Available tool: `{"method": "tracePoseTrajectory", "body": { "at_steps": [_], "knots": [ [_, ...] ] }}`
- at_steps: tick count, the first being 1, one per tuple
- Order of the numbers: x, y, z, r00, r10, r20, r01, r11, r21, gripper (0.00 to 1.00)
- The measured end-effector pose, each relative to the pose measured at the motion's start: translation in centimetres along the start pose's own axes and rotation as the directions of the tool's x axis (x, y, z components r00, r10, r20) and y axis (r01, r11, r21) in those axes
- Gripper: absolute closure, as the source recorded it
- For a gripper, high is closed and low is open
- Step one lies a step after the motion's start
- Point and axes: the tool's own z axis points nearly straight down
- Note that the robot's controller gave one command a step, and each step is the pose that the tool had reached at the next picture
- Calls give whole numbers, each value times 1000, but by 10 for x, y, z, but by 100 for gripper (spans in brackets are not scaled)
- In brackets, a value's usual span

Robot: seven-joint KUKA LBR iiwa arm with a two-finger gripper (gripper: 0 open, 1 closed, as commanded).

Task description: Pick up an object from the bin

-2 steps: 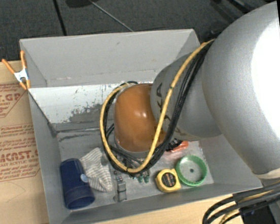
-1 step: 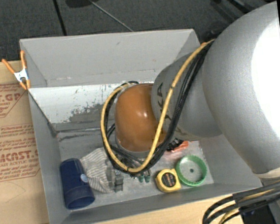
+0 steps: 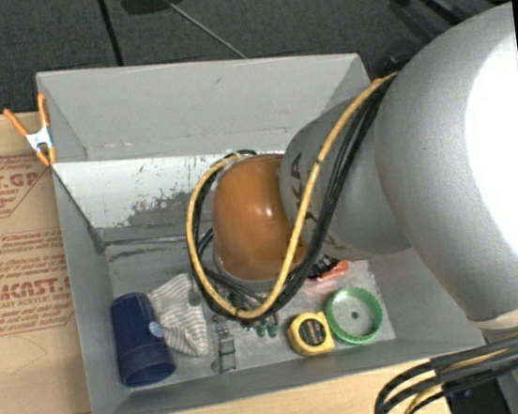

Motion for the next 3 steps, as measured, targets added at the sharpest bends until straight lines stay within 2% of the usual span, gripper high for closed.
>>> {"method": "tracePoseTrajectory", "body": {
  "at_steps": [1,2,3],
  "knots": [
    [0,0,0,1000,0,0,0,1000,0,0],
    [-38,-35,1,998,57,0,-57,998,-1,0],
    [-60,-33,-27,999,52,0,-52,999,1,0]
  ]
}}
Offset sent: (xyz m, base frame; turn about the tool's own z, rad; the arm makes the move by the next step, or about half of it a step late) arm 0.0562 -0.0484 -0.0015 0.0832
